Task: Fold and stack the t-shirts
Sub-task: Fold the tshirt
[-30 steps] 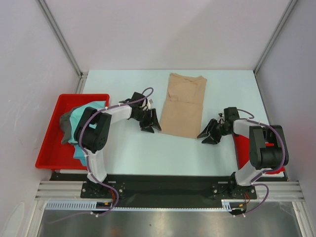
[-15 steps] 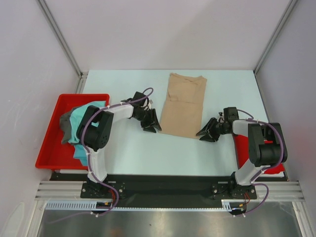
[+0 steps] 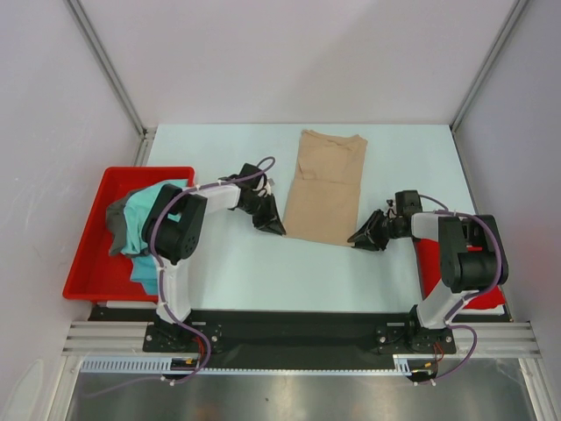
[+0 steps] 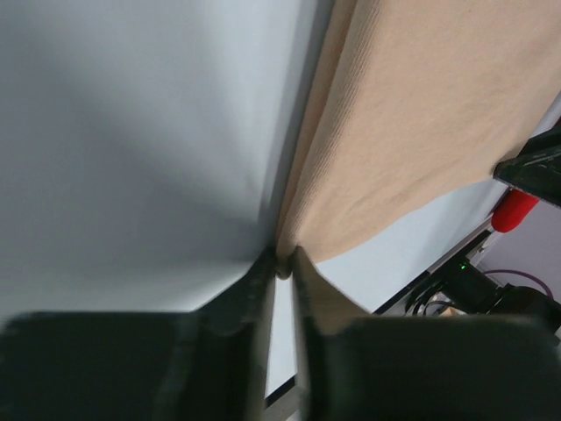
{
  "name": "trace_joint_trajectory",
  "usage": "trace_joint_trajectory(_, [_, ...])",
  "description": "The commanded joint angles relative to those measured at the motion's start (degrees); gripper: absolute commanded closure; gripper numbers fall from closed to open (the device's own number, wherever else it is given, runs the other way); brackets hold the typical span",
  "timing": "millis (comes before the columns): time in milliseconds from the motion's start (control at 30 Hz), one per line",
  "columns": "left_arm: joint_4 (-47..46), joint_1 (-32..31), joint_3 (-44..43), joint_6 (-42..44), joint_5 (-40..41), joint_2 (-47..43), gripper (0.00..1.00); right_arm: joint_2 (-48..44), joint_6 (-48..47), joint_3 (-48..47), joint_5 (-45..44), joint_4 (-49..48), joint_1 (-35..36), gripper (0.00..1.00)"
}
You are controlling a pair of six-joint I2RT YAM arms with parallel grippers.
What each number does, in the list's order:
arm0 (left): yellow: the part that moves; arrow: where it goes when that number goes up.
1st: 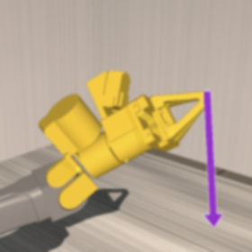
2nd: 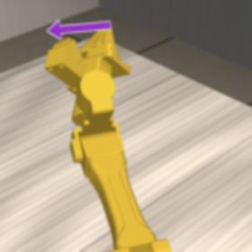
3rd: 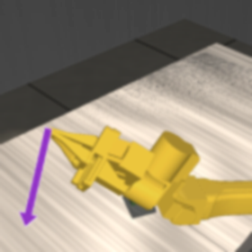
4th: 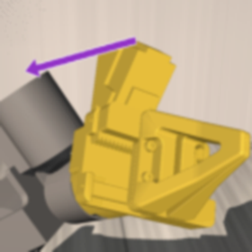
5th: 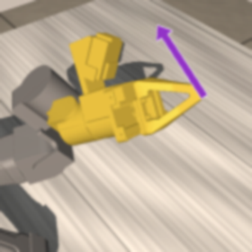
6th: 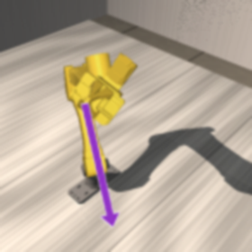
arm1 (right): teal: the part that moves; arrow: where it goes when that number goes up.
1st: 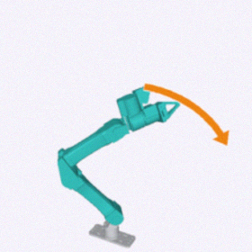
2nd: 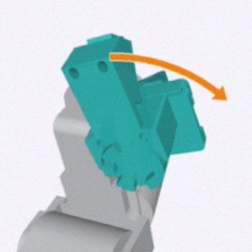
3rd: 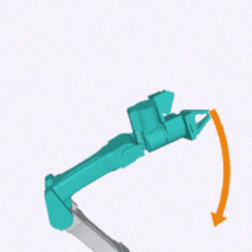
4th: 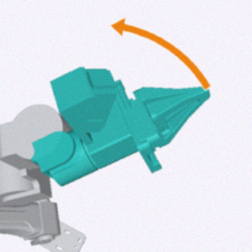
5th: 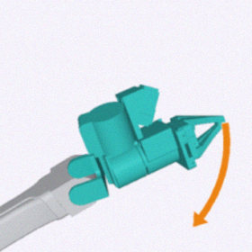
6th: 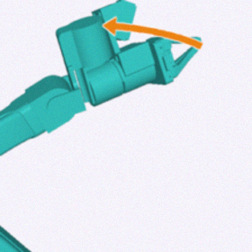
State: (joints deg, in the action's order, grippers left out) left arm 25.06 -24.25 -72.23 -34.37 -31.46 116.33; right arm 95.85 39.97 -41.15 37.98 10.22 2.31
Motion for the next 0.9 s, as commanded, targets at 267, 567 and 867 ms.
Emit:
trace_joint_trajectory(267, [-0.45, -4.31, 5.33, 4.05, 8.70, 1.02, 1.00, 1.62, -5.41, -2.27, -7.03, 5.50, 0.24, 1.00])
trace_joint_trajectory(567, [-5.63, -10.02, 19.30, -0.52, 8.62, -9.19, 1.00, -4.00, -12.36, -0.96, -9.76, 16.49, 0.59, 1.00])
trace_joint_trajectory(867, [-7.48, -15.65, 29.50, -6.32, 8.26, -20.44, 1.00, -14.64, -12.72, 1.33, -15.21, 25.11, 4.20, 1.00])
